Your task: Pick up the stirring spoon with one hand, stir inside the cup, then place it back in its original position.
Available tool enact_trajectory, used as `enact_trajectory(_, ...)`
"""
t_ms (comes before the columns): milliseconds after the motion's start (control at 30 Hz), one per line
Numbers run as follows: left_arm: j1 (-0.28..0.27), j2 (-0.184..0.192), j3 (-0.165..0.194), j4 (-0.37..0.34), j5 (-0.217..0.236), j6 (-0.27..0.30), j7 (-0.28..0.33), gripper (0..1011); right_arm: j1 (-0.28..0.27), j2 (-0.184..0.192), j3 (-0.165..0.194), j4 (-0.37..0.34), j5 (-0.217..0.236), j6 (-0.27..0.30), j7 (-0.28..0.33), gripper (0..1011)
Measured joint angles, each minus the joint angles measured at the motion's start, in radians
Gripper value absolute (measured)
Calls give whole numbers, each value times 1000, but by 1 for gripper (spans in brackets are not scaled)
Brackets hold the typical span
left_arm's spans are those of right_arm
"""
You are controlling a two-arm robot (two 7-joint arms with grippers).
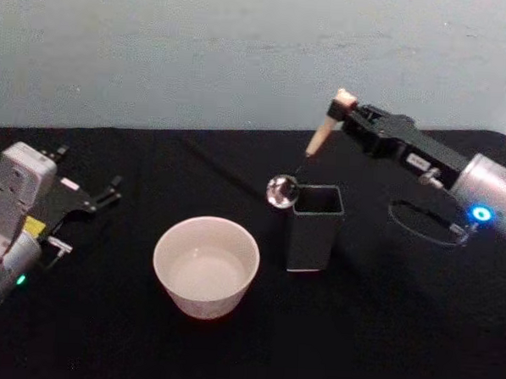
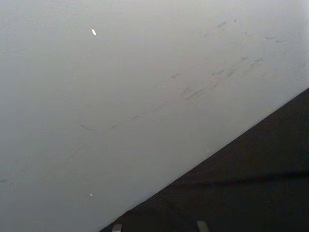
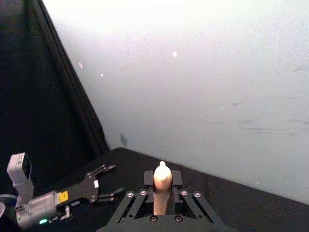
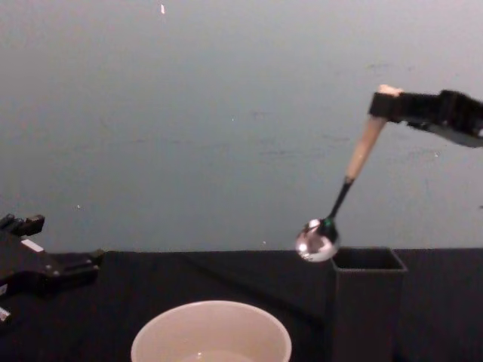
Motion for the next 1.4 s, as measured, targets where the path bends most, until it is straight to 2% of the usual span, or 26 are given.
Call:
enact_trajectory(33, 0, 0, 0, 0, 0, 0, 0, 1001, 0, 0, 0, 0, 0, 0, 0, 214)
enact_trajectory(167, 0, 0, 0, 0, 0, 0, 0, 1001, -30, 42, 33, -23, 29, -24, -4, 214)
enact_trajectory(300, 0, 0, 0, 0, 0, 0, 0, 1001, -49, 70, 45, -33, 34, -49, -6, 214)
enact_trajectory(533, 0, 0, 0, 0, 0, 0, 0, 1001, -60, 94, 43, -28, 27, -78, -11, 214)
enact_trajectory(833, 0, 0, 0, 0, 0, 0, 0, 1001, -47, 93, 2, 8, -21, -88, -9, 214)
enact_trajectory(1167, 0, 0, 0, 0, 0, 0, 0, 1001, -25, 59, -46, 69, -99, -96, -6, 214)
enact_trajectory(1400, 0, 0, 0, 0, 0, 0, 0, 1001, -19, 43, -68, 98, -137, -84, -1, 214)
